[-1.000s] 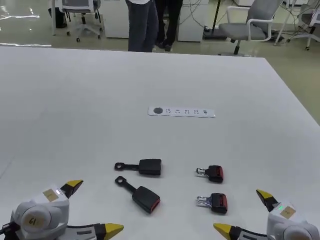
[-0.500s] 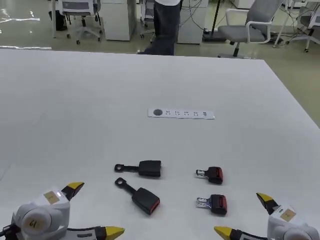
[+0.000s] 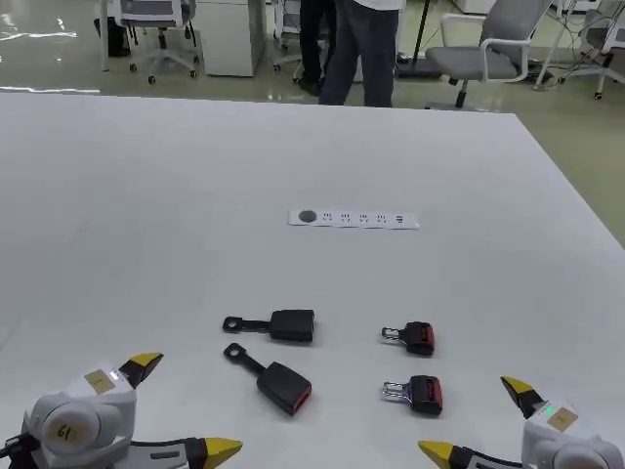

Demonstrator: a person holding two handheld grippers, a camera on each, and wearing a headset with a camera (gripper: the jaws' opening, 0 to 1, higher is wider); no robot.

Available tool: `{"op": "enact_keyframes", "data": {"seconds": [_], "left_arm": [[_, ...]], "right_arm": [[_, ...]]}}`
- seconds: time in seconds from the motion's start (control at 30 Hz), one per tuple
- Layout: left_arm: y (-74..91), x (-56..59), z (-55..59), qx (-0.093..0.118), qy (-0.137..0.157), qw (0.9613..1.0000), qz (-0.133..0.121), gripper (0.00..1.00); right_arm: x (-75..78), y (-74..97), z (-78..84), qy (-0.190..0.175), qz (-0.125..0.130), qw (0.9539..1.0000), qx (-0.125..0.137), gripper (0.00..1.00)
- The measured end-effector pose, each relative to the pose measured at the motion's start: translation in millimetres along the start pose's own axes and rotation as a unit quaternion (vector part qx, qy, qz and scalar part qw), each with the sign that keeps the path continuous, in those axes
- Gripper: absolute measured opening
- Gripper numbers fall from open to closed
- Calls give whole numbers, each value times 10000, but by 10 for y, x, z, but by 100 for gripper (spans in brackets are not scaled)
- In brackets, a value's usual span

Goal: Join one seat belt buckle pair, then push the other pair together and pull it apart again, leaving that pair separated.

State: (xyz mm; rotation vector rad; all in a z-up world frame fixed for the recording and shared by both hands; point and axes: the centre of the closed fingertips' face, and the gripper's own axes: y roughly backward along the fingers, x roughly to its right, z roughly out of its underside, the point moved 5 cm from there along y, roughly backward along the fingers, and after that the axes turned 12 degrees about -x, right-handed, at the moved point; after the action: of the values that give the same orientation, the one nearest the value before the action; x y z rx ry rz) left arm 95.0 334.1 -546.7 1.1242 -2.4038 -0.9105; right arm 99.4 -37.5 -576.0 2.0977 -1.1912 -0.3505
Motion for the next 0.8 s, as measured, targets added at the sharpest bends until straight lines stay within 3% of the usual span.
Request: {"op": "enact_keyframes", "data": {"seconds": [0.3,0.8], "left_arm": [[19,-22,18,-19,-10,10000,26,100],[-31,-7,-48,-17,-72,9999,80,100]], "right_arm": [[-32,8,-15,12,-4,10000,-17,92],[-12,0,-44,44,-61,10000,-43,91]]}}
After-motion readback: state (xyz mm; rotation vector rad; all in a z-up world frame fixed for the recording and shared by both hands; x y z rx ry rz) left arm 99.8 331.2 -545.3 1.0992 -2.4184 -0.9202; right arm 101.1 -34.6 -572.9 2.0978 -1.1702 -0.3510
